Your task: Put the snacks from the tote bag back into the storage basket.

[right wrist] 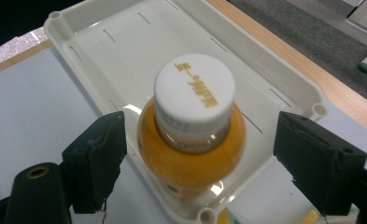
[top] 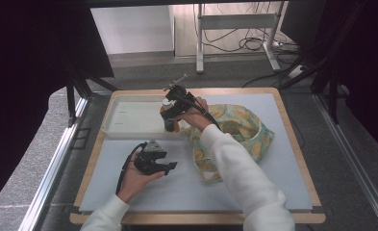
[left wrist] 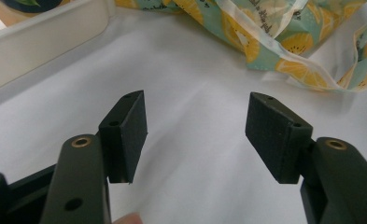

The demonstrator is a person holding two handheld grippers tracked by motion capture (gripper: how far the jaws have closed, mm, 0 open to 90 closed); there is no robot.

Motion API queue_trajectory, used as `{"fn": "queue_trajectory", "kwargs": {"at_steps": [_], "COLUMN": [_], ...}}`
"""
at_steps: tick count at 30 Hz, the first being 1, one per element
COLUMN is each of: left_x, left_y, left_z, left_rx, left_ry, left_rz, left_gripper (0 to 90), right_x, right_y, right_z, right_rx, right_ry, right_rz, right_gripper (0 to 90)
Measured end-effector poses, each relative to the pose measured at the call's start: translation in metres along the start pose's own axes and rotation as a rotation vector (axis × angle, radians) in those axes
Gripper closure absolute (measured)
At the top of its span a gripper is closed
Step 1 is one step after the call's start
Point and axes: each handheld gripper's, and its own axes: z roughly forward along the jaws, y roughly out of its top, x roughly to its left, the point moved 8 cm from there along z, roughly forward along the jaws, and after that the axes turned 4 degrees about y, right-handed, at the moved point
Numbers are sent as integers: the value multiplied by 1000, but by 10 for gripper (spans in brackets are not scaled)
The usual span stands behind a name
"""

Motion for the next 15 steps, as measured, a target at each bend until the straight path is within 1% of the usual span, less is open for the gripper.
{"fn": "queue_trajectory", "kwargs": {"at_steps": [2, 5, 8, 10, 11, 15], "left_x": [1, 2, 2, 2, 2, 2], "left_y": [0, 0, 0, 0, 0, -1], "left_z": [0, 0, -1, -1, -1, 0], "left_rx": [-2, 0, -3, -3, -3, 4], "left_ry": [1, 5, 6, 7, 6, 9], "left_rz": [2, 1, -3, 1, -4, 1], "left_gripper": [388, 387, 387, 388, 387, 387], "right_x": [-1, -4, -6, -7, -9, -14], "right_y": [-2, -10, -20, -27, -31, -46], "right_z": [-8, -19, -31, -40, -45, -62], "right_rx": [-15, -23, -24, -35, -39, -58], "right_ry": [0, -3, -2, 9, 11, 12], "right_rz": [2, 2, 5, 9, 14, 26], "right_gripper": [175, 177, 178, 178, 178, 178]}}
